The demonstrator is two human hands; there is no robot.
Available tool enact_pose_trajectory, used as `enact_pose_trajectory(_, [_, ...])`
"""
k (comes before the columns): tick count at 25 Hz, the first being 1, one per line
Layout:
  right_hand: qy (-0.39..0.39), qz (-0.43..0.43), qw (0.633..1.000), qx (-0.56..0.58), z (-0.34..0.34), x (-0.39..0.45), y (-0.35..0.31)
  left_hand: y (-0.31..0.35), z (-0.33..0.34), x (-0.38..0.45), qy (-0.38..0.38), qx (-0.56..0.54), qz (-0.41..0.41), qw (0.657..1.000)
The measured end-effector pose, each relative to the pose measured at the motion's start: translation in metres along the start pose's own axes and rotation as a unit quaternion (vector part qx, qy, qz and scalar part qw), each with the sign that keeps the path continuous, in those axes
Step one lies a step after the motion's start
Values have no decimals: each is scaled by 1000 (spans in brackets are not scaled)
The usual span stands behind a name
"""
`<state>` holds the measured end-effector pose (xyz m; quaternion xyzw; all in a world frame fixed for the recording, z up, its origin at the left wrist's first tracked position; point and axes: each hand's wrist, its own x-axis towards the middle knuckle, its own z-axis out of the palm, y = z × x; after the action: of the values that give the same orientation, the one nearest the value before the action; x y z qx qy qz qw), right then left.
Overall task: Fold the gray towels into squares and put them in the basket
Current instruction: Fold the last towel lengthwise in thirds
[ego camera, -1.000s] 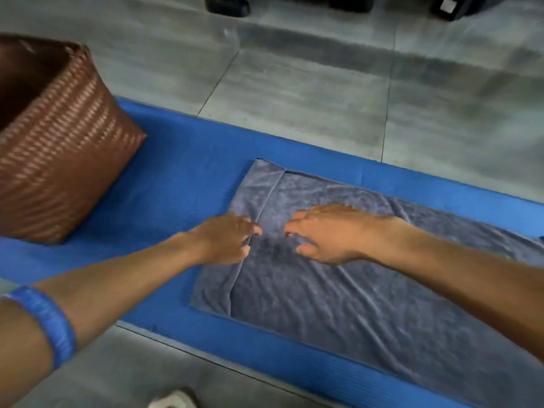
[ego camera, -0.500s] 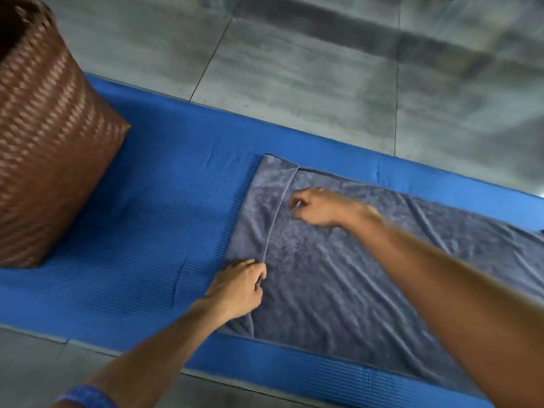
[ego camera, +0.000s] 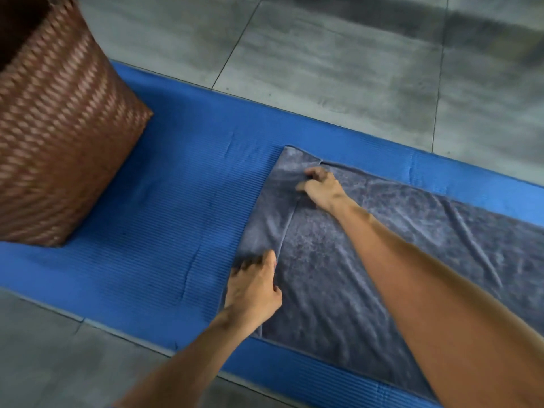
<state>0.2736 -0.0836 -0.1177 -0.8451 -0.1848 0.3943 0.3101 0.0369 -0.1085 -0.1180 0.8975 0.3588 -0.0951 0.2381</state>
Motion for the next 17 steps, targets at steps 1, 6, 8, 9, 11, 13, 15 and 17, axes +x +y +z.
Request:
enact_pose_trajectory(1, [3, 14, 998, 67, 1, 1, -3, 0, 3, -6, 2, 14, -21, 1000])
enact_pose_trajectory(6, [26, 69, 963, 259, -2, 11, -12, -3, 4, -17, -2, 31, -64, 997])
enact_pose_trajectory(8, [32, 75, 956, 281, -2, 12, -10, -4, 0, -15, -4, -1, -57, 998])
enact_pose_trajectory(9, [31, 74, 954, 289, -4, 13, -8, -4, -1, -15, -9, -23, -52, 998])
enact_pose_trajectory(11, [21, 64, 956, 285, -10, 15, -5, -6, -2, -15, -30, -56, -35, 997])
enact_pose_trajectory(13, [37, 30, 975, 216, -12, 15, -2, -9, 0, -15, -48, -63, -9, 997])
enact_pose_trajectory(15, [90, -55, 993, 43, -10, 7, -2, -15, 2, -14, -57, -67, 5, 996])
enact_pose_trajectory(17, [55, -122, 979, -155, 2, -3, -3, -21, 4, -14, -60, -84, 8, 995])
